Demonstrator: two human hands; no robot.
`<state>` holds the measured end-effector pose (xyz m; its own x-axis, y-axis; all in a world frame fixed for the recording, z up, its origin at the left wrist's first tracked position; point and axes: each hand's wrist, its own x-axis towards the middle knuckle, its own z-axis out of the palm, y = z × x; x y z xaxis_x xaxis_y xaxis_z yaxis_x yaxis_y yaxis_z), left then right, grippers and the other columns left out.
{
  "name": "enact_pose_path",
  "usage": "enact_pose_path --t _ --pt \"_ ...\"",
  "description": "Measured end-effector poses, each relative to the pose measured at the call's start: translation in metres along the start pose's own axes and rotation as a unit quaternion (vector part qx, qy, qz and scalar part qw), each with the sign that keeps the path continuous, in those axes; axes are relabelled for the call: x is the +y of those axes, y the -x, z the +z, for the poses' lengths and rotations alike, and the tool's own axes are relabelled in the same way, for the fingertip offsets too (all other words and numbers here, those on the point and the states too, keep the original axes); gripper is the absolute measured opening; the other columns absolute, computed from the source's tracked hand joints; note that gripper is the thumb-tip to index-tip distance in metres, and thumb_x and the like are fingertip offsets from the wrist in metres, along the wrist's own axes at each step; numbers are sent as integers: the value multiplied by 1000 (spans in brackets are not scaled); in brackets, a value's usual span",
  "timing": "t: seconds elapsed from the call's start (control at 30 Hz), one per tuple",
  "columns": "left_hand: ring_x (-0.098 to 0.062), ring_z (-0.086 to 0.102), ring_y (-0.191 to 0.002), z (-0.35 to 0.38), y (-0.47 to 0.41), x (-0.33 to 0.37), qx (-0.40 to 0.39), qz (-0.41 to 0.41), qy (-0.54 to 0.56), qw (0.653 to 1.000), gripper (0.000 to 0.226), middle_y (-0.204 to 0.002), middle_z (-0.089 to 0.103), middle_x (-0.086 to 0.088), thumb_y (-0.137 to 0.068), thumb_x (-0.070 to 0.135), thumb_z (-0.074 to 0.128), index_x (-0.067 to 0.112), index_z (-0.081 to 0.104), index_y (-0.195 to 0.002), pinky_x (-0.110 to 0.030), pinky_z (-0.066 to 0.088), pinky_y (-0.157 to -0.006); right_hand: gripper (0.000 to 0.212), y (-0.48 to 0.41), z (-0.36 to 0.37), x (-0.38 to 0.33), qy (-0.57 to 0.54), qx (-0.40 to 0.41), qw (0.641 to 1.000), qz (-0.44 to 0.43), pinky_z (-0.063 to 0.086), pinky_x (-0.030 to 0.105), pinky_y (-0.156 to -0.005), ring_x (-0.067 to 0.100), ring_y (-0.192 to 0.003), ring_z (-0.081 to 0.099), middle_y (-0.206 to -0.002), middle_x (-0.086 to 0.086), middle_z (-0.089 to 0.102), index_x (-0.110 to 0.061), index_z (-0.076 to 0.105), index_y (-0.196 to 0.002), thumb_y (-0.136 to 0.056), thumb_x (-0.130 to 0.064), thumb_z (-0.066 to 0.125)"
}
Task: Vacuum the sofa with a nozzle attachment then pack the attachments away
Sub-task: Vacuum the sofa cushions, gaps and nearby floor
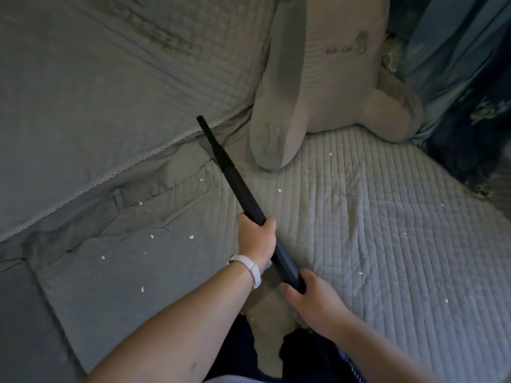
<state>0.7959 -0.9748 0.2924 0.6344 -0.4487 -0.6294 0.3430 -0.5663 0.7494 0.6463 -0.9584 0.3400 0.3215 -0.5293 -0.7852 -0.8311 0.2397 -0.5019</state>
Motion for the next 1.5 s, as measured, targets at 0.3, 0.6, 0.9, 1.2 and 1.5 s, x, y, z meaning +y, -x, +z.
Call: enact_pose_path --t 0.3,0.6,0.9,1.2,1.5 --pt "-14 62 -82 26 -45 -82 -51 -64 -26 996 37 -96 60 0 -88 23 68 14 46 -118 -24 45 -60 20 -32 14 62 6 -24 996 84 51 28 -48 10 -43 59 -65 3 66 -21 57 -93 -91 -41 60" --pt "-15 62 -87 67 -47 -139 -56 -123 -58 989 40 -100 62 0 -89 29 67 18 44 -119 -28 47 -66 23 -54 9 117 -18 -58 990 130 52 32 -47 18 -44 60 -69 5 64 -23 56 -106 -91 -40 57" --pt "-14 60 -86 106 -38 -162 -37 -161 -60 984 38 -102 60 0 -90 24 64 21 41 -120 -31 47 -72 20 -63 -13 154 -15 -60 988 142 51 25 -47 16 -49 61 -72 2 64 -26 58 -101 -91 -43 59" --pt "-14 60 -85 125 -37 -181 -45 -177 -87 979 39 -103 59 -1 -91 23 63 21 38 -122 -27 47 -64 23 -71 -17 179 -1 -63 988 143 46 23 -42 14 -44 60 -70 2 66 -25 57 -100 -92 -46 57" --pt "-16 60 -87 116 -53 -182 -41 -167 -100 980 38 -104 60 -3 -92 27 63 18 39 -121 -26 43 -61 23 -83 -15 170 -9 -73 990 123 51 26 -44 16 -47 61 -71 4 67 -24 58 -102 -92 -45 56"
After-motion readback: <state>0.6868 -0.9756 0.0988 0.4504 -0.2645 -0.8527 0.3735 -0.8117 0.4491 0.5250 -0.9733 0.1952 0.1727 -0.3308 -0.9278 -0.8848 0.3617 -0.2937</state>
